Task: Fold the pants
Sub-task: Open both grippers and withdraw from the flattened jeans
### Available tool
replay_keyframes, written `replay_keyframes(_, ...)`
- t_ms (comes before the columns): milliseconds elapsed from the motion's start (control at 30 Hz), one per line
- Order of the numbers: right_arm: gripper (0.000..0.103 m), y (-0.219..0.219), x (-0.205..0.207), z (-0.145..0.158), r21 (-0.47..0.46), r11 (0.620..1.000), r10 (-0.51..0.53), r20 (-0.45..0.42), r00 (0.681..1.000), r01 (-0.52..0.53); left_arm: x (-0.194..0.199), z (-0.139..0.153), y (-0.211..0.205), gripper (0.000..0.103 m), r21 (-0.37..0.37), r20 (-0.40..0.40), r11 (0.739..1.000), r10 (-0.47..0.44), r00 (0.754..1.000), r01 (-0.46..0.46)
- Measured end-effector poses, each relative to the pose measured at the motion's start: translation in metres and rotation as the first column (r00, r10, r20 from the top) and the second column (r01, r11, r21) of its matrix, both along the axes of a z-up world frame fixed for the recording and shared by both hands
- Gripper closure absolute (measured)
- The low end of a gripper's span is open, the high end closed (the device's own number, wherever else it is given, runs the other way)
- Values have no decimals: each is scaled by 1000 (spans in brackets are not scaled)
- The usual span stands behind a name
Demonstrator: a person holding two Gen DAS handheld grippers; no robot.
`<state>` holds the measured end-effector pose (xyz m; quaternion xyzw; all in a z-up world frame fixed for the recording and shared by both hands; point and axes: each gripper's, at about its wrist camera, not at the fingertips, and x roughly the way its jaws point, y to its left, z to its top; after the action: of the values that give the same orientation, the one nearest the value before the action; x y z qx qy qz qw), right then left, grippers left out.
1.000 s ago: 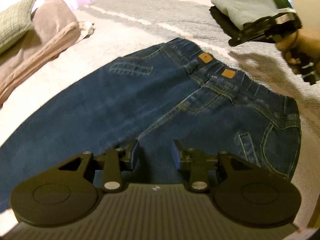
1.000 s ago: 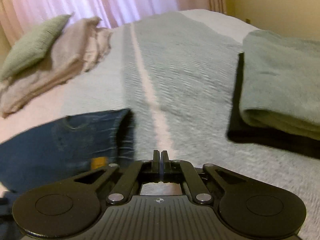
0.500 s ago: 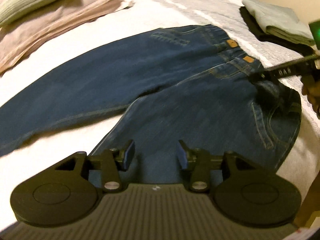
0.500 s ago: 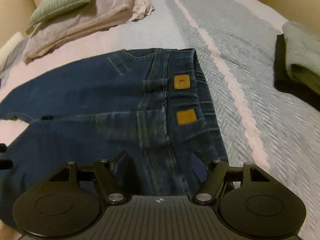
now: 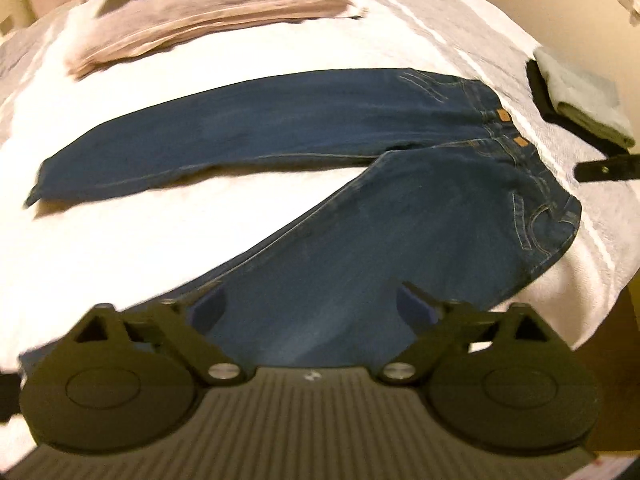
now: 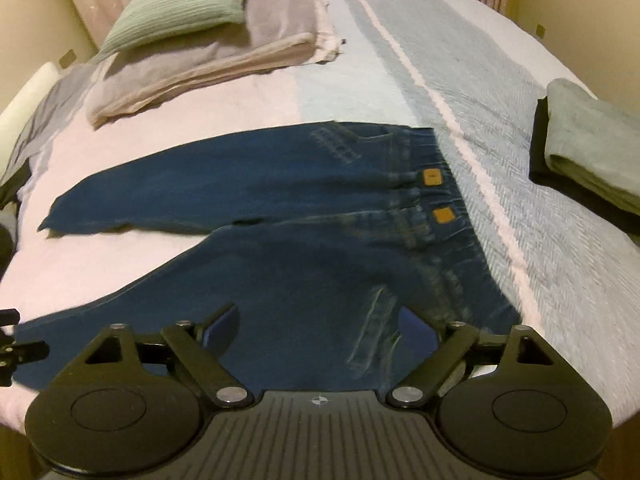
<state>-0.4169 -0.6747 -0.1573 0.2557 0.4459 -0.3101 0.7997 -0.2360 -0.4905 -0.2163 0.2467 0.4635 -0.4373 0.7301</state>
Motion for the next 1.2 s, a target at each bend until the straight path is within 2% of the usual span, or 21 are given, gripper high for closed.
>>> replay_keyframes(100,17,31,8,21,8,1000,0,-18,1000,0,5,18,31,1,2,-9,1000,31,999,-31)
replay_keyframes(367,17,83,16,40,46,998,48,-50,998,-45,12,52,83,1,-9,11,992,126,992,-126)
replay_keyframes(533,17,81,20,40,47,990,134,-52,990,-132,7,62,94,1,-14,33,976,219,975,-219)
replay_keyframes(767,17,71,15,40,17,969,247,-72,966,-247,-16,74,106,1,1,59,934,357,932,-357)
replay_keyframes(967,17,73,15,39,43,967,253,-52,966,-251,-35,89,126,1,28,93,925,374,923,-378)
replay_keyframes(1200,17,83,17,34,65,974,220,-75,973,-215,-42,80,137,1,50,66,941,332,941,-336)
